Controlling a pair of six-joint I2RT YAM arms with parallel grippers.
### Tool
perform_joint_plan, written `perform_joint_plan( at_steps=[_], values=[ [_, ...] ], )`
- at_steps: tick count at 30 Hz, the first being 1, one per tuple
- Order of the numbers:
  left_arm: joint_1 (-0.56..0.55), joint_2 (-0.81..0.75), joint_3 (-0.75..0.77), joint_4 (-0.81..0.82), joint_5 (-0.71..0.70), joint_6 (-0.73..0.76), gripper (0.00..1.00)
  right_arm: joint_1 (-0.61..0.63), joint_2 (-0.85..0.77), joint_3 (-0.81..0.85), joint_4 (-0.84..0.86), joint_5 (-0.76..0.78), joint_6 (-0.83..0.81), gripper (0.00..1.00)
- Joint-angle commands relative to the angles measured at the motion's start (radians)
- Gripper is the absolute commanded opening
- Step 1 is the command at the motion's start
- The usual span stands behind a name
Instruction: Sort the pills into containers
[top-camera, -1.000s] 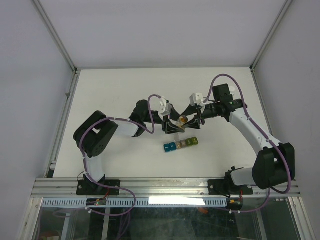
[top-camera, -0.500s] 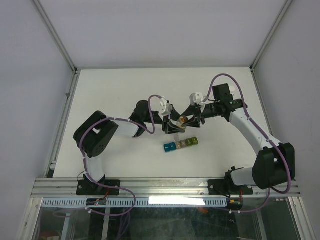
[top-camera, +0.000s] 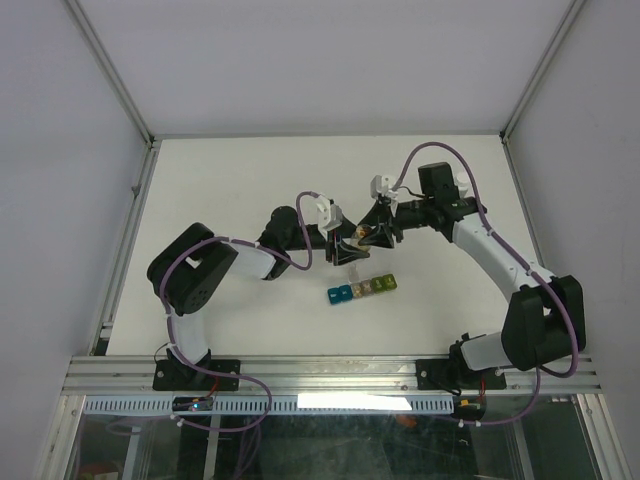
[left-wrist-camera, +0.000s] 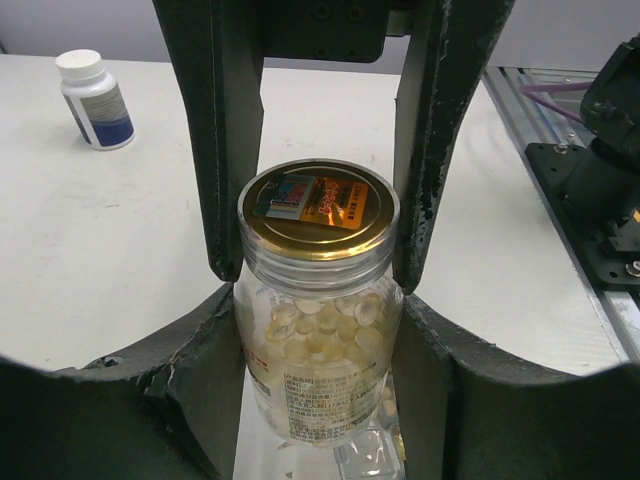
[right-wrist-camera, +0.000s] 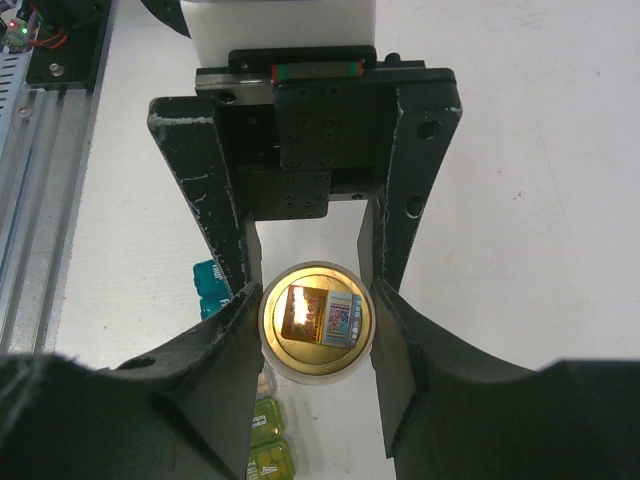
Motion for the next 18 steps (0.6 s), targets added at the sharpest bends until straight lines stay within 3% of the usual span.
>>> perform_joint_plan(
  at_steps=[1, 9, 11, 15, 18],
  values=[
    [0.002, -0.058, 0.004, 0.079, -0.152, 0.005, 0.0, 0.026, 0.009, 0.026, 0.05, 0.034, 0.105, 0.0],
    [0.001, -0.06, -0.006, 0.101, -0.161, -0.001, 0.0, 0.026, 0.005, 0.029, 0.077, 0.05, 0.144, 0.0],
    [0.001, -0.058, -0.007, 0.106, -0.161, -0.006, 0.05, 0.026, 0.004, 0.027, 0.088, 0.056, 0.157, 0.0],
    [0.001, -0.056, -0.012, 0.128, -0.16, -0.013, 0.31, 0.026, 0.004, 0.026, 0.092, 0.054, 0.162, 0.0],
    [0.001, -0.055, -0.036, 0.182, -0.161, -0.02, 0.6, 0.025, 0.004, 0.028, 0.094, 0.051, 0.164, 0.0]
  ],
)
